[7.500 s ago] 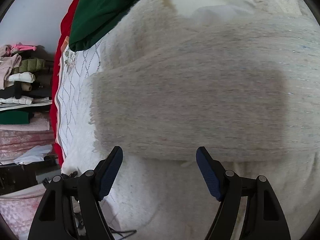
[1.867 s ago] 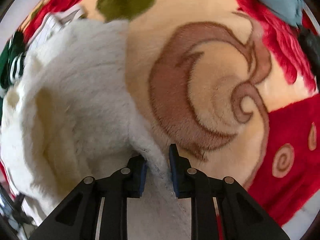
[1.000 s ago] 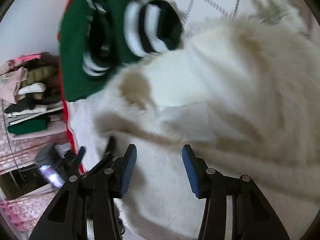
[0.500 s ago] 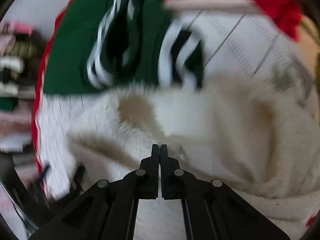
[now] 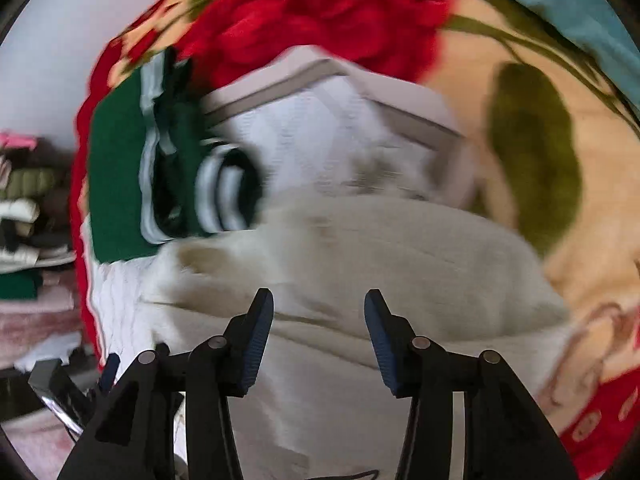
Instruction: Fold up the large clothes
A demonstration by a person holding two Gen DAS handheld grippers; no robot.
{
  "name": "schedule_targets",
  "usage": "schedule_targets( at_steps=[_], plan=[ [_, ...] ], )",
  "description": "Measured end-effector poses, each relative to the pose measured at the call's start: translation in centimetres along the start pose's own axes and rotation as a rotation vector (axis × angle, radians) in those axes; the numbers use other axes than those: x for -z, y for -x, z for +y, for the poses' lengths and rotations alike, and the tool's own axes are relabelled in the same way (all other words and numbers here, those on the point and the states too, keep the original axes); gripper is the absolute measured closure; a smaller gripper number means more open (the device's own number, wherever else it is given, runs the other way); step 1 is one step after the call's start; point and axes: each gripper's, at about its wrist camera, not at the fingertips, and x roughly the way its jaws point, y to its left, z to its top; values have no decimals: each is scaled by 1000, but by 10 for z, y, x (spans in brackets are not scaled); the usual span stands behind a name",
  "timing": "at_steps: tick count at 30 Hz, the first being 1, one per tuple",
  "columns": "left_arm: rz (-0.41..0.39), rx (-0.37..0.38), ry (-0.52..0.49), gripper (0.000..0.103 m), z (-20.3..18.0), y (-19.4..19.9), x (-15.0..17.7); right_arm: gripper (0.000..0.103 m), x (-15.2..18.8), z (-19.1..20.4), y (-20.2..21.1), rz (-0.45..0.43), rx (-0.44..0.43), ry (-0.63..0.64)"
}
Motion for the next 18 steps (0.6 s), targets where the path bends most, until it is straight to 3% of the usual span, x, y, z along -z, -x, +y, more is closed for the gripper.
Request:
schedule_targets(
  at_steps=[3,8,9,12,18],
  plan=[
    [12,-21,-48,0,-30,-17,-4,53,-1,-21,-20,68,32,-43],
    [38,-50,-133,0,-52,-43,2,57,8,-26,-65,142,103,46],
    [32,-52,-144,0,-52,-44,3,86,8,-24,-71,122,126,57],
    [13,-45,-167,0,-50,-43,5,92,13,-12,-69,37,185,87],
    [8,-44,-192,0,-52,-47,3,93,12,11,-26,-126,123,57]
  ],
)
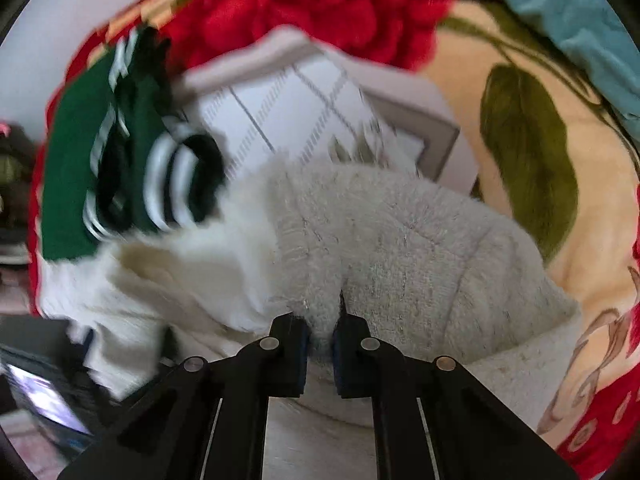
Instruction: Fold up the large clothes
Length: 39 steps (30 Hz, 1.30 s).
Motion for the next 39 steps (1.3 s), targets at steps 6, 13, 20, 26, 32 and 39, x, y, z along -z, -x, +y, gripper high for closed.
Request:
schedule_targets(
  at_steps=[6,13,20,26,32,39],
  plan=[
    [-2,0,22,0,13,4,-3,90,-12,3,-27,51,-8,-5],
    [-14,29,155,0,85,58,59,34,20,-48,38,49,-210,-34],
    [169,-30,141,0,100,50,154,34,112,-155,82,72,46,-68],
    [218,-125,134,0,96,-3,157,34,140,-188,25,170,139,-47],
    [203,-165,143,0,101,-35,118,64,120,-167,-2,144,133,62],
    [180,-135,136,0,106,-27,121,70,118,-209,2,128,63,-124]
  ],
)
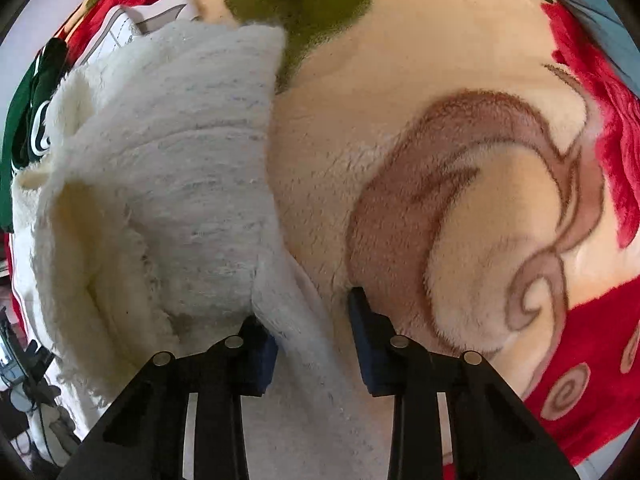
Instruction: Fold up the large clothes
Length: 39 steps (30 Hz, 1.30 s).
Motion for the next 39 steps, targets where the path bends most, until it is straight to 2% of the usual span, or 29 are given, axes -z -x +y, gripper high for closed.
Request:
schedule_targets(
  at_steps=[2,4,7,10,13,17,19,20,22,23,24,27,29,32,35,37,39],
  plan=[
    [12,4,9,0,5,12,5,70,7,-1,15,20,10,10],
    [-8,22,13,0,8,31,14,68,21,-6,34,22,-17,13],
    [-40,59,14,0,15,69,44,65,55,-26,62,33,-53,3],
    [-11,130,17,0,15,101,82,57,100,-52,74,65,-56,-13],
    [46,220,6,0,-6,124,115,57,147,-73,74,101,-57,-18],
    [51,288,-42,0,-55,143,138,57,194,-94,53,130,-117,-43],
    [36,310,-64,0,-78,150,148,65,207,-99,45,130,-116,-41],
    [19,296,-87,0,-90,152,152,79,212,-103,38,128,-95,-45],
    [1,237,-139,0,-104,146,159,79,213,-107,27,114,-31,-62],
    [9,197,-169,0,-113,138,164,79,215,-116,19,117,15,-92],
    [37,191,-181,0,-118,126,170,79,216,-126,12,122,30,-131],
    [64,254,-133,0,-109,115,173,79,215,-128,10,134,26,-154],
    [53,250,-139,0,-102,121,168,79,213,-120,21,130,48,-113],
    [34,262,-104,0,-88,134,162,67,203,-78,34,122,23,-78],
    [22,291,-63,0,-78,146,156,64,202,-70,55,94,2,-59],
    [-1,284,-48,0,-73,152,157,64,201,-70,53,96,-6,-58],
    [-14,265,-41,0,-78,156,160,65,203,-72,31,151,43,-44]
  ],
)
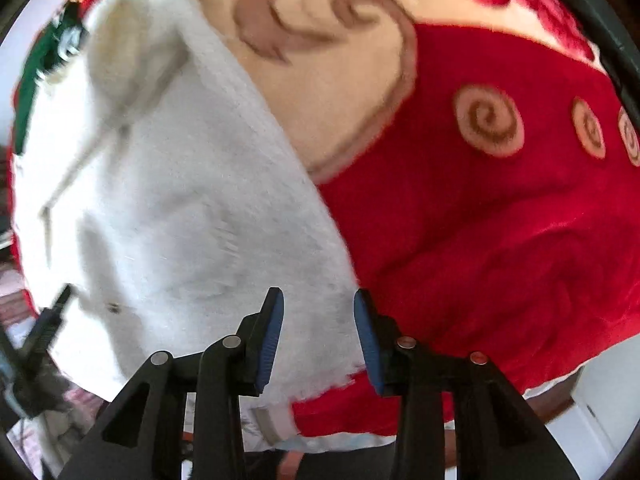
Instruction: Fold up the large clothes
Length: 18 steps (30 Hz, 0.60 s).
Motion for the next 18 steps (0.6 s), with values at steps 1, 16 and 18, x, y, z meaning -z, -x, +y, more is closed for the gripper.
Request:
schedule_targets(
  at_steps=[1,16,18],
  plan=[
    [-1,-15,-2,0,-3,0,3,65,3,-9,-16,43,41,18],
    [-29,-361,-71,0,-138,74,69,10,-31,-44,49,-73,1,373],
    [-29,-383,-107,0,-172,82,76,10,-39,-70,58,-88,18,369]
  ],
)
